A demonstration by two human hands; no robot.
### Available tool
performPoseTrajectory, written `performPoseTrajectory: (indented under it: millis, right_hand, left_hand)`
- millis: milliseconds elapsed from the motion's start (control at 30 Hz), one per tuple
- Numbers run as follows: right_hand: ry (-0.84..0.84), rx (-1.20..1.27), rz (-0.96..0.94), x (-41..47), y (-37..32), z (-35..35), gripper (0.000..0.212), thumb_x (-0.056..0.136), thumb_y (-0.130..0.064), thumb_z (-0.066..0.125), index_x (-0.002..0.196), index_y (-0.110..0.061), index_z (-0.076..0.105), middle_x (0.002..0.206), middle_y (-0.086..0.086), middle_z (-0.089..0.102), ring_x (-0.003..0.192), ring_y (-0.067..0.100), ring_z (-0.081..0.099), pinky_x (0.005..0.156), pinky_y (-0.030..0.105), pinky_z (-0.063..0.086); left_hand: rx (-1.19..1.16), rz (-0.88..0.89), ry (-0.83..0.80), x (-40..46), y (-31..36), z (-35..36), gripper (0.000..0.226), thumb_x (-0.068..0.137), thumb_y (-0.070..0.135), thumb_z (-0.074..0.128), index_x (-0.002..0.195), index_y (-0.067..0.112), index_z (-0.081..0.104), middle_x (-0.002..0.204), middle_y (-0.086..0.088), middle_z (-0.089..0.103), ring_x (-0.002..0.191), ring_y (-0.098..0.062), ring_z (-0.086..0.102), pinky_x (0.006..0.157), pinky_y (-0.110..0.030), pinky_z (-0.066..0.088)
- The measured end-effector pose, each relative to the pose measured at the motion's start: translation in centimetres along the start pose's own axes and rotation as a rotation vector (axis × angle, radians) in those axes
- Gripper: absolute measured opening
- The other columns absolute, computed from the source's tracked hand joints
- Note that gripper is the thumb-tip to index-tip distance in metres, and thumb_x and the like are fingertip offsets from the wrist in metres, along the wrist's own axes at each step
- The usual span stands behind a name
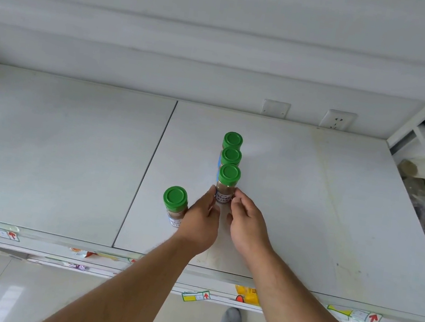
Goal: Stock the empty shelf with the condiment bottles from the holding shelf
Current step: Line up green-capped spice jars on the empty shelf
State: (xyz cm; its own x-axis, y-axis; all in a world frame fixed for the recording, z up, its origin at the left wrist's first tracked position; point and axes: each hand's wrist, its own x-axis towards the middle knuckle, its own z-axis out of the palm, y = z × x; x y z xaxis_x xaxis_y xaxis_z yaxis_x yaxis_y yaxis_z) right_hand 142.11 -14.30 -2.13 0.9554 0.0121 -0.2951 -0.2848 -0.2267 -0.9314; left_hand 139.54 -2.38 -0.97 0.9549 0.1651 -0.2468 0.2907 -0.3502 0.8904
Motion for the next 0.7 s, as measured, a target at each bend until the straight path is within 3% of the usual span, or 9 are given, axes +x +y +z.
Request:
performPoseTrajectory:
  millis: [167, 267, 333, 400, 467, 567, 633, 700]
  right_hand:
    - [0.018, 0.025, 0.015, -1.8, 0.5, -0.3, 0.040, 0.108, -0.034, 0.045, 0.145, -0.027, 0.056, 0.146, -0.008, 0.057, 0.135, 0.011, 0.053, 0.118, 0.043, 0.041]
    - [0.000, -0.020, 0.016, -4.4, 1.4, 0.1, 0.039, 0.107, -0.038, 0.045, 0.142, -0.027, 0.057, 0.145, -0.005, 0.059, 0.132, 0.016, 0.056, 0.116, 0.045, 0.043]
    - [-0.033, -0.079, 0.003, -6.0, 1.8, 0.8, 0.045, 0.103, -0.046, 0.044, 0.140, -0.025, 0.058, 0.138, -0.005, 0.063, 0.127, 0.018, 0.060, 0.115, 0.045, 0.044]
    - [-0.079, -0.110, -0.018, -7.0, 1.7, 1.5, 0.047, 0.103, -0.046, 0.043, 0.139, -0.019, 0.058, 0.121, -0.011, 0.060, 0.110, 0.010, 0.057, 0.114, 0.038, 0.043]
    - [-0.113, -0.153, -0.029, -7.3, 1.4, 2.2, 0.037, 0.108, -0.036, 0.044, 0.136, -0.016, 0.059, 0.109, -0.013, 0.050, 0.099, 0.005, 0.046, 0.103, 0.030, 0.041]
    - [-0.154, -0.193, -0.026, -6.9, 0.6, 3.6, 0.027, 0.108, -0.032, 0.043, 0.128, -0.028, 0.061, 0.101, -0.017, 0.048, 0.091, 0.003, 0.044, 0.094, 0.030, 0.040]
    - [-0.174, -0.198, -0.034, -6.3, -0.3, 4.5, 0.036, 0.108, -0.033, 0.042, 0.140, -0.026, 0.057, 0.110, -0.014, 0.052, 0.101, 0.007, 0.048, 0.102, 0.030, 0.040]
    - [-0.186, -0.206, -0.030, -5.9, -1.1, 5.3, 0.043, 0.109, -0.031, 0.041, 0.150, -0.025, 0.050, 0.131, -0.011, 0.057, 0.124, 0.009, 0.050, 0.114, 0.029, 0.036]
  left_hand:
    - [-0.002, 0.023, -0.093, -3.8, -0.1, -0.3, 0.059, 0.106, 0.013, 0.043, 0.162, 0.020, 0.023, 0.154, 0.012, 0.040, 0.144, 0.002, 0.032, 0.108, -0.008, 0.023]
    - [-0.002, -0.004, -0.111, -7.4, -2.0, -1.1, 0.058, 0.107, 0.017, 0.047, 0.161, 0.022, 0.027, 0.158, 0.010, 0.040, 0.143, 0.003, 0.037, 0.099, 0.004, 0.026]
    - [-0.024, -0.028, -0.099, -9.7, -3.3, -2.2, 0.055, 0.106, 0.016, 0.049, 0.158, 0.023, 0.033, 0.152, 0.012, 0.045, 0.129, 0.019, 0.043, 0.091, 0.009, 0.028]
    - [-0.049, -0.031, -0.041, -11.5, -4.3, -3.5, 0.051, 0.105, 0.013, 0.050, 0.154, 0.025, 0.041, 0.146, 0.013, 0.051, 0.116, 0.030, 0.046, 0.090, 0.007, 0.032]
    - [-0.079, -0.020, 0.080, -12.1, -4.9, -5.1, 0.045, 0.104, 0.009, 0.052, 0.146, 0.024, 0.052, 0.136, 0.011, 0.062, 0.115, 0.023, 0.053, 0.094, -0.001, 0.042]
    - [-0.106, -0.027, 0.297, -10.6, -5.0, -7.2, 0.039, 0.102, 0.005, 0.051, 0.136, 0.022, 0.060, 0.125, 0.006, 0.067, 0.114, 0.004, 0.061, 0.103, -0.023, 0.049]
    - [-0.084, -0.058, 0.315, -9.0, -4.3, -8.1, 0.041, 0.102, 0.007, 0.049, 0.141, 0.019, 0.055, 0.135, 0.004, 0.062, 0.122, -0.003, 0.058, 0.102, -0.021, 0.045]
    - [-0.063, -0.097, 0.235, -7.6, -3.7, -8.4, 0.047, 0.103, 0.011, 0.046, 0.149, 0.021, 0.048, 0.144, 0.009, 0.054, 0.131, -0.005, 0.052, 0.092, -0.005, 0.040]
